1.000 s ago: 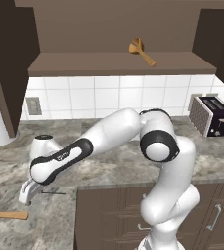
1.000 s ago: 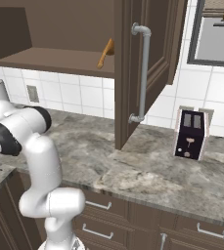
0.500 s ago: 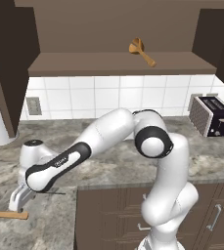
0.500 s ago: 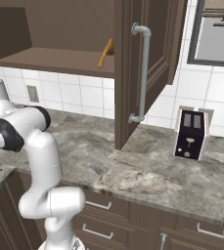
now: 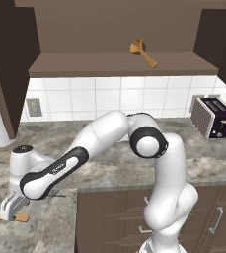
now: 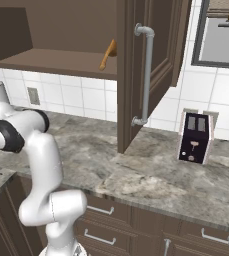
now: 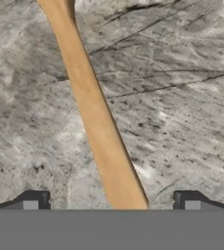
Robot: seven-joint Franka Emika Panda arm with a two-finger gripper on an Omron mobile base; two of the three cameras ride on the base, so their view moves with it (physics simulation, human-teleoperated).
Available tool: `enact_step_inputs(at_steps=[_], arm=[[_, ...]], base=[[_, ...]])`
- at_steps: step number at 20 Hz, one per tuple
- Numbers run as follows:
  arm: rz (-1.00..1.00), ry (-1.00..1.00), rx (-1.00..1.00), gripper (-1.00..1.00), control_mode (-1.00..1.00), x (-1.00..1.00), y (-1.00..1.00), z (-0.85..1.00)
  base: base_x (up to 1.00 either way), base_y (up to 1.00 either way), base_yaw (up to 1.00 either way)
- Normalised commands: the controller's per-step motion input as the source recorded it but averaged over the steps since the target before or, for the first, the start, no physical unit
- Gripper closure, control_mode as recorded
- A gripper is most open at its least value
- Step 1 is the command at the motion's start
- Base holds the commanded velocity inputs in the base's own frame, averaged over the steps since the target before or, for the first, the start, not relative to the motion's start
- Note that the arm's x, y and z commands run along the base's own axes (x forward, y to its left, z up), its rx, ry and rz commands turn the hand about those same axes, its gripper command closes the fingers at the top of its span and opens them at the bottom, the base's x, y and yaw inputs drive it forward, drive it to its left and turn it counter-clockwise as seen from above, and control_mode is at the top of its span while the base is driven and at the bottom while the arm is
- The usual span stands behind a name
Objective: Organize the utensils by type. Pick up the wooden spoons from the counter and place them in the open cabinet. Then pick up the metallic utensils from the counter and place them in the open drawer.
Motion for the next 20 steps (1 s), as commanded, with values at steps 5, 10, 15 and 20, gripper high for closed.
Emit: enact_step_inputs(at_steps=[5,10,15,20], arm=[[0.00,0.00,-0.04,-1.00,-1.00,0.24,0.11,-0.32],[0.00,0.00,-0.04,-1.00,-1.00,0.15,0.10,-0.36],[0.00,-0.01,-0.02,-1.00,-1.00,0.00,0.11,-0.19],[0.00,-0.01,0.00,-1.00,-1.00,0.00,0.04,-0.23]], base=[[0.00,0.00,0.00],[0.00,0.00,0.00],[0.00,0.00,0.00],[0.00,0.00,0.00]])
